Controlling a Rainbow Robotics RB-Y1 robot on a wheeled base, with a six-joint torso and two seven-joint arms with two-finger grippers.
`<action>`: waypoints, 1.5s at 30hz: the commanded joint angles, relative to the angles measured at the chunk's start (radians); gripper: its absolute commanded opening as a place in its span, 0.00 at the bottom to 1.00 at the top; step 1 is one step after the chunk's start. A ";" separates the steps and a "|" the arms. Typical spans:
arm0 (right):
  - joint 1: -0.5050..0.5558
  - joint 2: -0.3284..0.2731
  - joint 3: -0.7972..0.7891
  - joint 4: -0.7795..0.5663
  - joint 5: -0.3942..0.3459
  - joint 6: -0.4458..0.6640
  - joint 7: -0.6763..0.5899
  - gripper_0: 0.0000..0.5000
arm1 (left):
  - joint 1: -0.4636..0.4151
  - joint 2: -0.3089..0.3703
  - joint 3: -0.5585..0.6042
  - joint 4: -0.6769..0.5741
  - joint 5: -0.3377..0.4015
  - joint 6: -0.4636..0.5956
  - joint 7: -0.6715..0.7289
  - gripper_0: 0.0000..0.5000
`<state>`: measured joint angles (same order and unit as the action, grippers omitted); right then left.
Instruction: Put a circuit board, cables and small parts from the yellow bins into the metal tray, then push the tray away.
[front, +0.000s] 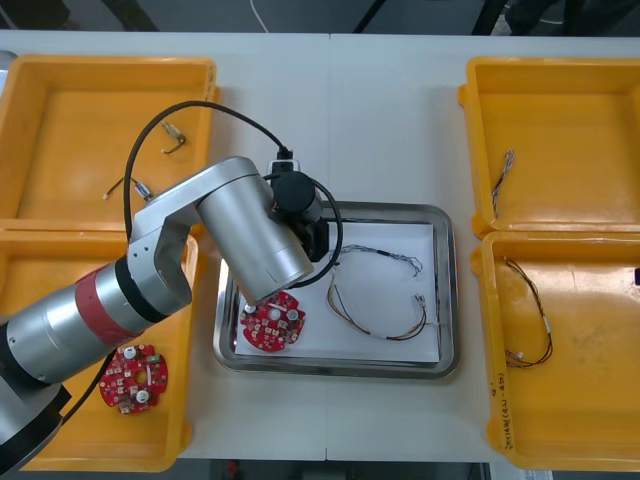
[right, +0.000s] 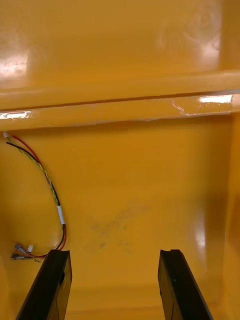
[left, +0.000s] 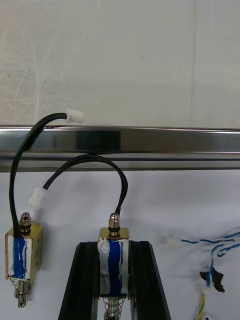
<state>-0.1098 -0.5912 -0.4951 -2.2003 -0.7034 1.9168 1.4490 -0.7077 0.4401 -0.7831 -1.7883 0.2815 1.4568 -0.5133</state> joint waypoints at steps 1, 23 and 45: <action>0.018 0.005 0.040 -0.033 0.008 0.003 -0.070 1.00 | -0.038 -0.034 -0.035 0.038 -0.031 -0.046 0.002 0.00; 0.019 0.005 0.036 -0.033 0.004 0.003 -0.055 1.00 | -0.038 -0.031 0.007 -0.071 0.004 0.028 0.030 1.00; 0.015 -0.059 0.036 -0.036 -0.034 0.003 -0.061 1.00 | -0.038 0.077 0.364 -0.410 0.223 0.405 -0.180 1.00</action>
<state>-0.1056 -0.6017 -0.4660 -2.2011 -0.7218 1.9168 1.4009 -0.7082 0.4677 -0.4908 -2.1411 0.4689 1.8320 -0.5499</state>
